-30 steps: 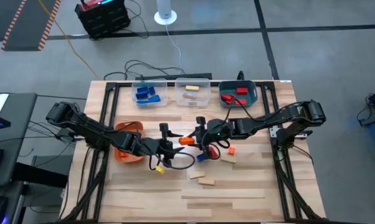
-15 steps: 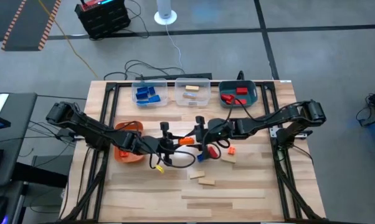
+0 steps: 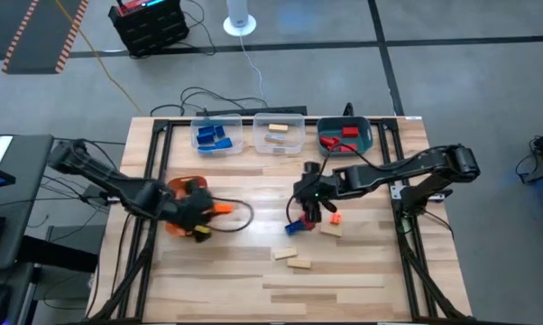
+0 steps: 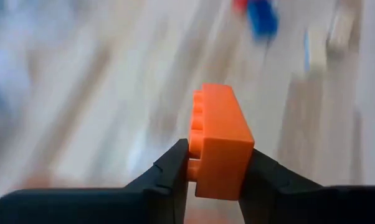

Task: Sort blocks
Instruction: Put the orange game piece into the orange bin, then put the blue game piece into the left transparent bin

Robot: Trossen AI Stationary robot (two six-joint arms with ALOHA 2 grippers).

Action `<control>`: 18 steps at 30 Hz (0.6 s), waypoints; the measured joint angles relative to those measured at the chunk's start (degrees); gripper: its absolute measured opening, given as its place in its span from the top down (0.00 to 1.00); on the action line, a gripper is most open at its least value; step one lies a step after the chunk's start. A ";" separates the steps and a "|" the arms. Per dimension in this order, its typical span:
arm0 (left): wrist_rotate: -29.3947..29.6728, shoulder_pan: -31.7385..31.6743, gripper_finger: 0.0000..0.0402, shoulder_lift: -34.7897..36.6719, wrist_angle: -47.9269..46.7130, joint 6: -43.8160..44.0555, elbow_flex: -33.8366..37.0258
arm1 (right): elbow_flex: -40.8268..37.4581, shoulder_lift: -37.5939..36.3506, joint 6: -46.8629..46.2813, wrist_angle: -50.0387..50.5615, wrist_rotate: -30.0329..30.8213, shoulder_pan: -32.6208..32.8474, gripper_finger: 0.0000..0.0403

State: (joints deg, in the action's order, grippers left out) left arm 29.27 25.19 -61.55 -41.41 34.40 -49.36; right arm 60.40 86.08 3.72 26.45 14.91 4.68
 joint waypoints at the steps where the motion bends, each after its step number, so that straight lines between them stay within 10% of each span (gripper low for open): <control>1: -1.75 1.18 0.76 1.14 -4.72 4.52 -0.07 | 0.00 -0.26 -0.92 2.24 2.66 -0.16 0.35; 9: -5.43 6.77 0.73 3.83 -32.02 31.87 1.80 | -1.08 -0.57 -5.68 11.40 7.89 -2.02 0.35; 18: -9.70 3.97 0.55 3.45 -32.82 31.07 3.99 | -4.22 -0.54 -2.64 7.59 -0.53 0.92 0.35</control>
State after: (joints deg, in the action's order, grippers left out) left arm 19.58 29.17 -58.11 -74.23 65.47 -45.38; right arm 56.19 85.54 1.08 34.04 14.38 5.60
